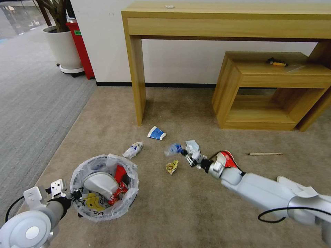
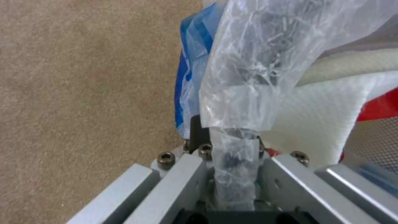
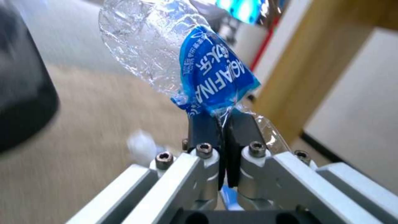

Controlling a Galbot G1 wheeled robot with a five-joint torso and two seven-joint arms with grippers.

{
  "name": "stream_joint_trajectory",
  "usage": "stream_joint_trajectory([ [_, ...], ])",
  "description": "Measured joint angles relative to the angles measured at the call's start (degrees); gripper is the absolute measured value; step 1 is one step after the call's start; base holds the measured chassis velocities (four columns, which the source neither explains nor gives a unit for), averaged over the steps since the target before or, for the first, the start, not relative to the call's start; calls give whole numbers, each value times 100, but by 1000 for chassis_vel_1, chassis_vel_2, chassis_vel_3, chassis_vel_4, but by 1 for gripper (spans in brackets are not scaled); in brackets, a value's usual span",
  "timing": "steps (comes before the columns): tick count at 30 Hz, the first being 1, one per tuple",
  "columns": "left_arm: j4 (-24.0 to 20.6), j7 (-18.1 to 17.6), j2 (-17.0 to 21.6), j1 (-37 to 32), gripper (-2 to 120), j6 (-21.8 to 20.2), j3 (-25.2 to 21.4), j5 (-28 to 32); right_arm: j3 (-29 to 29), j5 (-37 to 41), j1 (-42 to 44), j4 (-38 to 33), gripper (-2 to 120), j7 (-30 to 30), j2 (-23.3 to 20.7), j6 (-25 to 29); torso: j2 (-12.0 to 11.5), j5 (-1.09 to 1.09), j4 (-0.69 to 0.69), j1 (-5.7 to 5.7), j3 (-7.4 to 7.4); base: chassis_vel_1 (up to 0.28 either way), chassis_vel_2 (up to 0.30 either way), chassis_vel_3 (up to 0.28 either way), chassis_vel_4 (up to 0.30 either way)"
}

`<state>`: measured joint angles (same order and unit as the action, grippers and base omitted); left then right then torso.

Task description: Pick up the trash bin and place the garbage on the floor into it.

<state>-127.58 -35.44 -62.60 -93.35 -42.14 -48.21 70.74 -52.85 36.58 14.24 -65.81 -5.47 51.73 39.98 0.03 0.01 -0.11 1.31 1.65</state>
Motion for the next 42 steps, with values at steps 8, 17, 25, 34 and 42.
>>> stream_joint_trajectory([
  [8, -55, -82, -30, -19, 0, 0, -27, -26, -481, 369, -769, -1361, 0, 160, -137, -213, 0, -1, 0, 0, 0, 0, 0, 0, 0],
  [17, -116, -99, -39, -48, 0, 0, -59, -26, -995, 607, -1471, -2251, 0, 318, 12, -377, 0, 0, 0, 0, 0, 0, 0, 0, 0],
  [25, -121, -129, -9, -9, 0, 0, -77, 4, -1474, 749, -1973, -3024, 0, 662, 318, -607, 1, -1, 0, 0, 0, 0, 0, 0, 0],
  [34, -97, -165, 0, 36, 0, 0, -95, 44, -1916, 731, -1949, -3200, 0, 883, 563, -686, 1, -1, -1, -1, 0, 0, 0, 0, 0],
  [42, -99, -212, -38, 55, 0, 0, -119, 62, -2104, 736, -1749, -3192, 0, 1112, 1037, -757, 1, -1, 0, 0, 0, 0, 0, 0, 0],
])
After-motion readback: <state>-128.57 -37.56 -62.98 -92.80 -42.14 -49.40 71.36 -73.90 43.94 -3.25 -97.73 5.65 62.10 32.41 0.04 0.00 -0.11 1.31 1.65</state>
